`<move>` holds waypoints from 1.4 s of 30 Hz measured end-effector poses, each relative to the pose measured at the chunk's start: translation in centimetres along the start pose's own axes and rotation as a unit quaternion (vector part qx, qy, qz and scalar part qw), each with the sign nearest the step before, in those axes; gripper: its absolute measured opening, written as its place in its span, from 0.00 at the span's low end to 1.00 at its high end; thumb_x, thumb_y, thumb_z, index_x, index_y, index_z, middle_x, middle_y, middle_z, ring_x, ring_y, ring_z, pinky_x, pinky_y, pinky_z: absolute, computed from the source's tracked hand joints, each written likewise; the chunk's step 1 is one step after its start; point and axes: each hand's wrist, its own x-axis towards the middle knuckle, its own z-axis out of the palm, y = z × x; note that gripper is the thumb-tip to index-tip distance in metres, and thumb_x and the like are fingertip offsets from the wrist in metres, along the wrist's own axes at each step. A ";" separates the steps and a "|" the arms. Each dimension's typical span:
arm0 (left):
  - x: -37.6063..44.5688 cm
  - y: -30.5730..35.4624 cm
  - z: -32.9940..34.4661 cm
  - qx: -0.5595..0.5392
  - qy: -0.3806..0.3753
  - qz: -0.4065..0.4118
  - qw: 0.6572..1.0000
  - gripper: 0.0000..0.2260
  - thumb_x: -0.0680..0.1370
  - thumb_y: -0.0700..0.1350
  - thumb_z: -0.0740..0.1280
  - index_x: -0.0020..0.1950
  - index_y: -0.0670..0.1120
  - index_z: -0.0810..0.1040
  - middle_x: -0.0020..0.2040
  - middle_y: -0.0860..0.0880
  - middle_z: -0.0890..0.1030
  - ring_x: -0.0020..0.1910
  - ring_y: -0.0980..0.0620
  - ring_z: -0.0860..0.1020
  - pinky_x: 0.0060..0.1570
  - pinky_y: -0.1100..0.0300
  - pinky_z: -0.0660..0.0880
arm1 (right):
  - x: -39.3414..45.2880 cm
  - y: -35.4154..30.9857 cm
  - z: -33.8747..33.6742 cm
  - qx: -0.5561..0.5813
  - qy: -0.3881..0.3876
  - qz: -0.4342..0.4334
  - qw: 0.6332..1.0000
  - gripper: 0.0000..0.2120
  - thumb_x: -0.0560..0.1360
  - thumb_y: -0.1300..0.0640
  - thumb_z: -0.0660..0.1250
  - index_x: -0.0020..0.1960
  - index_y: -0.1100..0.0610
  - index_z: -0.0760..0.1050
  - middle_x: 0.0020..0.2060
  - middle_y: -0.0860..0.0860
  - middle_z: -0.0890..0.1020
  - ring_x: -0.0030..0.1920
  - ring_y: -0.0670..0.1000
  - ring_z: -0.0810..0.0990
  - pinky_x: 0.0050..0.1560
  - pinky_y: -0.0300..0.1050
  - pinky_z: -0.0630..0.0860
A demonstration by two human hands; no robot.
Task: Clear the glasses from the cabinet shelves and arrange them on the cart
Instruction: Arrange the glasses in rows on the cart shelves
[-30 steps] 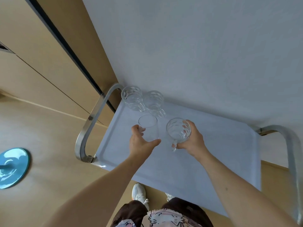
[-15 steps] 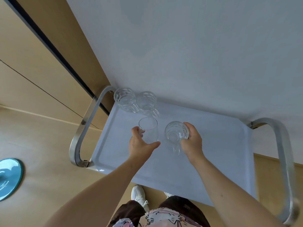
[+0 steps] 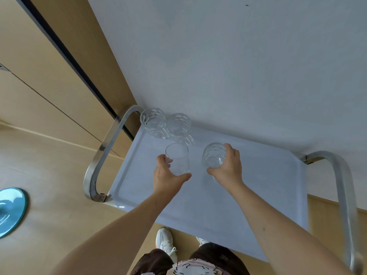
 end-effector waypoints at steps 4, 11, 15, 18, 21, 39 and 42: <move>0.1 0.1 0.1 -0.009 0.009 -0.005 1.000 0.36 0.62 0.52 0.82 0.59 0.58 0.61 0.59 0.58 0.73 0.59 0.54 0.73 0.43 0.67 0.69 | 3.1 -1.1 -0.8 0.018 -0.018 -0.015 1.000 0.50 0.62 0.61 0.80 0.78 0.52 0.59 0.70 0.52 0.65 0.65 0.54 0.72 0.53 0.40 0.67; 0.6 1.0 1.0 -0.014 0.024 -0.014 1.000 0.34 0.60 0.53 0.82 0.56 0.58 0.64 0.53 0.61 0.72 0.57 0.56 0.75 0.40 0.66 0.69 | 7.2 -3.1 0.3 0.004 -0.057 -0.066 0.996 0.51 0.62 0.63 0.79 0.80 0.53 0.58 0.71 0.53 0.64 0.67 0.54 0.71 0.52 0.38 0.68; 0.7 1.1 1.4 -0.017 0.034 -0.021 0.999 0.33 0.61 0.52 0.82 0.57 0.58 0.64 0.53 0.62 0.71 0.57 0.54 0.74 0.40 0.67 0.68 | 8.5 -3.8 0.7 0.009 -0.058 -0.075 0.995 0.52 0.62 0.64 0.79 0.80 0.52 0.58 0.72 0.54 0.64 0.67 0.54 0.71 0.53 0.39 0.69; 0.6 1.0 1.7 -0.019 0.048 -0.033 0.998 0.34 0.61 0.52 0.82 0.57 0.58 0.64 0.53 0.62 0.72 0.57 0.54 0.75 0.40 0.66 0.69 | 9.1 -4.2 0.9 0.010 -0.059 -0.084 0.995 0.52 0.62 0.63 0.79 0.80 0.53 0.58 0.72 0.54 0.64 0.67 0.54 0.71 0.56 0.39 0.70; 0.4 1.0 2.0 -0.020 0.060 -0.041 0.997 0.34 0.61 0.53 0.82 0.56 0.59 0.64 0.53 0.61 0.72 0.57 0.54 0.75 0.39 0.66 0.68 | 9.5 -4.4 1.0 0.012 -0.065 -0.094 0.993 0.52 0.61 0.63 0.80 0.79 0.53 0.58 0.71 0.54 0.65 0.68 0.54 0.71 0.56 0.38 0.68; -2.3 1.9 1.2 -0.024 0.071 -0.009 0.997 0.34 0.61 0.53 0.82 0.57 0.58 0.64 0.54 0.59 0.72 0.57 0.53 0.75 0.41 0.63 0.70 | 5.8 -3.6 -1.8 -0.033 -0.040 -0.119 0.992 0.53 0.63 0.54 0.82 0.80 0.55 0.55 0.73 0.56 0.64 0.73 0.58 0.65 0.70 0.48 0.64; -3.3 1.7 0.0 -0.026 0.061 0.017 0.998 0.34 0.61 0.53 0.82 0.57 0.58 0.64 0.54 0.59 0.72 0.58 0.53 0.75 0.44 0.61 0.71 | 3.5 -3.4 -2.3 -0.034 -0.020 -0.110 0.993 0.51 0.64 0.53 0.81 0.79 0.53 0.57 0.73 0.55 0.65 0.72 0.57 0.65 0.67 0.47 0.65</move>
